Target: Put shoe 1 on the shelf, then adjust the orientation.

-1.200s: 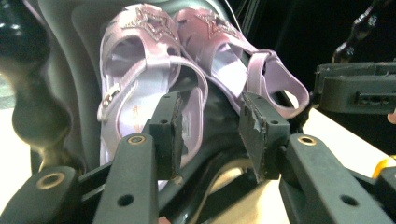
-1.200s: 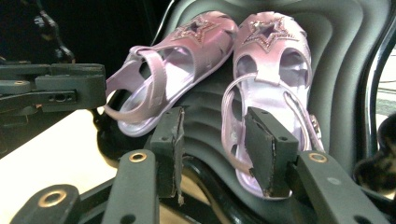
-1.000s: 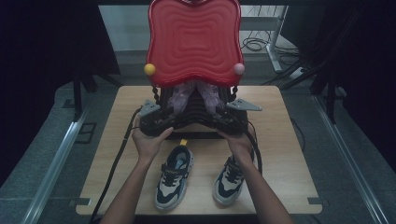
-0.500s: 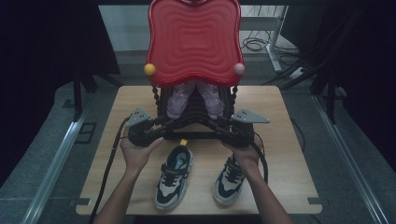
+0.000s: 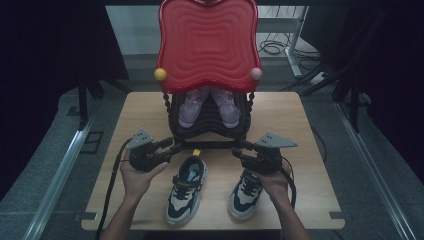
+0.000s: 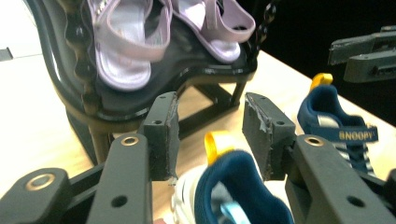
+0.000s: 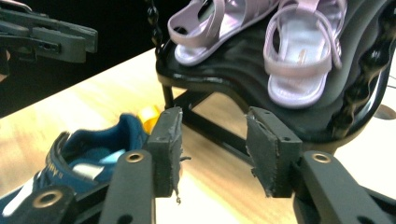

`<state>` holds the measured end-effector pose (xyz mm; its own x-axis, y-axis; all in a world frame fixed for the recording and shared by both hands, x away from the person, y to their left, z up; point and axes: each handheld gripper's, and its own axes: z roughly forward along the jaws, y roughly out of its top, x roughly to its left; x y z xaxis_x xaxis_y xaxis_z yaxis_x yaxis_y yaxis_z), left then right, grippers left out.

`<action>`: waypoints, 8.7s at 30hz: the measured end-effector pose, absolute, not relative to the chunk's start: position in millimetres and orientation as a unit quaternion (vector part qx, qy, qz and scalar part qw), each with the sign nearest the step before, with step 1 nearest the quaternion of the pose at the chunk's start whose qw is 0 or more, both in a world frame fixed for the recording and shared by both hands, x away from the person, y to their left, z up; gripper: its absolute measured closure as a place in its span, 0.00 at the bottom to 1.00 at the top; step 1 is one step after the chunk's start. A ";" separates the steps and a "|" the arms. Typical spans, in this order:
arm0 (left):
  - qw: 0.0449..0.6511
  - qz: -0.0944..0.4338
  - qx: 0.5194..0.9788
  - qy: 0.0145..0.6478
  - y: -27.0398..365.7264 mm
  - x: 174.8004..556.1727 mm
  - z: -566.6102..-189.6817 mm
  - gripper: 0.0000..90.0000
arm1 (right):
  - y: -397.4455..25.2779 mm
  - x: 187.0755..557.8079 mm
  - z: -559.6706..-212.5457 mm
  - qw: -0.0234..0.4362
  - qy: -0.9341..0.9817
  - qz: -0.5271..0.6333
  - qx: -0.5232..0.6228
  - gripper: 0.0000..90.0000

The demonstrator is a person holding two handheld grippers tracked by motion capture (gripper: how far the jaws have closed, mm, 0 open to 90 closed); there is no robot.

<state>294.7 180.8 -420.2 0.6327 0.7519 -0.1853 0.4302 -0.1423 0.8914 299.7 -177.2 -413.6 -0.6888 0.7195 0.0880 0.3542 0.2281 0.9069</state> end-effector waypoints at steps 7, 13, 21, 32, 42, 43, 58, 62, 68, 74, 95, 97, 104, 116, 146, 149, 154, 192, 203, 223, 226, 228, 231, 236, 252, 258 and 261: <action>0.507 0.145 0.751 0.398 191.0 282.5 -430.6 0.61 | -188.4 290.3 -422.2 0.169 0.768 0.511 0.348 0.59; 0.498 0.129 0.756 0.404 200.3 274.8 -439.7 0.59 | -196.1 285.0 -433.5 0.158 0.767 0.519 0.342 0.59; 0.498 0.123 0.752 0.415 212.0 264.8 -446.7 0.58 | -203.4 278.5 -438.8 0.154 0.770 0.511 0.350 0.59; 0.491 0.113 0.757 0.417 214.3 259.4 -451.6 0.77 | -214.1 272.0 -442.9 0.157 0.764 0.510 0.363 0.60; 0.487 0.084 0.772 0.400 209.0 253.7 -455.9 0.99 | -221.3 267.7 -445.3 0.159 0.759 0.510 0.373 0.60; 0.486 0.081 0.774 0.397 207.5 252.6 -455.9 1.00 | -222.1 267.8 -445.1 0.160 0.758 0.510 0.374 0.60; 0.471 0.053 0.799 0.369 180.1 239.6 -460.3 1.00 | -231.4 267.6 -444.0 0.164 0.746 0.514 0.390 0.58; 0.467 0.046 0.805 0.363 174.1 238.2 -462.2 1.00 | -232.2 267.2 -443.8 0.167 0.744 0.515 0.392 0.57; 0.463 0.034 0.811 0.356 167.1 235.9 -465.3 1.00 | -233.5 267.1 -443.4 0.171 0.741 0.516 0.395 0.56; 0.449 0.012 0.827 0.338 148.3 231.6 -473.3 1.00 | -234.6 267.0 -443.4 0.173 0.738 0.518 0.396 0.56; 0.408 -0.020 0.854 0.322 117.7 223.6 -494.5 1.00 | -231.4 267.0 -446.2 0.169 0.740 0.514 0.399 0.55; 0.400 -0.021 0.858 0.321 115.7 223.5 -496.7 1.00 | -231.9 267.1 -446.0 0.161 0.738 0.519 0.400 0.55; 0.387 -0.022 0.864 0.322 111.1 222.7 -501.2 1.00 | -232.9 267.5 -446.1 0.157 0.737 0.522 0.400 0.55; 0.365 -0.007 0.871 0.330 110.0 222.5 -504.8 1.00 | -233.6 267.5 -446.1 0.158 0.737 0.519 0.404 0.55; 0.365 -0.027 0.865 0.344 131.2 223.8 -506.3 1.00 | -233.5 266.7 -445.1 0.153 0.735 0.523 0.403 0.55; 0.363 -0.027 0.864 0.347 137.1 224.0 -506.1 1.00 | -233.5 266.7 -445.2 0.153 0.735 0.523 0.403 0.55; 0.362 -0.028 0.862 0.353 145.1 224.7 -506.1 1.00 | -233.1 266.8 -445.4 0.153 0.736 0.521 0.404 0.55; 0.373 -0.019 0.843 0.387 185.2 237.6 -507.6 1.00 | -234.9 268.0 -446.4 0.154 0.735 0.521 0.406 0.55; 0.378 -0.006 0.831 0.408 198.7 243.0 -508.4 1.00 | -235.3 268.4 -446.9 0.155 0.735 0.520 0.407 0.55; 0.383 0.009 0.812 0.441 218.4 259.5 -510.6 1.00 | -232.7 269.6 -448.5 0.154 0.737 0.518 0.405 0.55; 0.383 0.010 0.810 0.445 220.3 264.2 -510.7 1.00 | -231.9 269.5 -448.7 0.152 0.738 0.518 0.405 0.55; 0.383 0.009 0.808 0.447 221.4 266.7 -511.1 1.00 | -231.8 269.4 -448.6 0.152 0.738 0.518 0.405 0.55; 0.383 0.006 0.806 0.451 222.0 269.9 -511.5 1.00 | -232.2 269.5 -448.6 0.152 0.737 0.519 0.405 0.55; 0.382 0.005 0.807 0.451 220.2 271.9 -511.8 1.00 | -232.0 269.4 -448.5 0.152 0.737 0.519 0.405 0.55; 0.443 0.025 0.778 0.445 233.4 257.4 -478.3 0.61 | -231.4 268.7 -447.7 0.151 0.737 0.522 0.402 0.55; 0.452 0.053 0.770 0.446 233.8 250.8 -468.5 0.55 | -223.8 270.7 -448.7 0.147 0.741 0.521 0.398 0.55; 0.453 0.064 0.770 0.445 234.3 248.9 -465.1 0.54 | -215.9 271.9 -450.4 0.142 0.748 0.518 0.390 0.56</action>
<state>248.9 234.3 -465.1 0.5957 0.7436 -0.3036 0.6268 -0.1940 0.7546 271.9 -215.9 -450.4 -0.6555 0.7307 0.1910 0.4364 0.1601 0.8854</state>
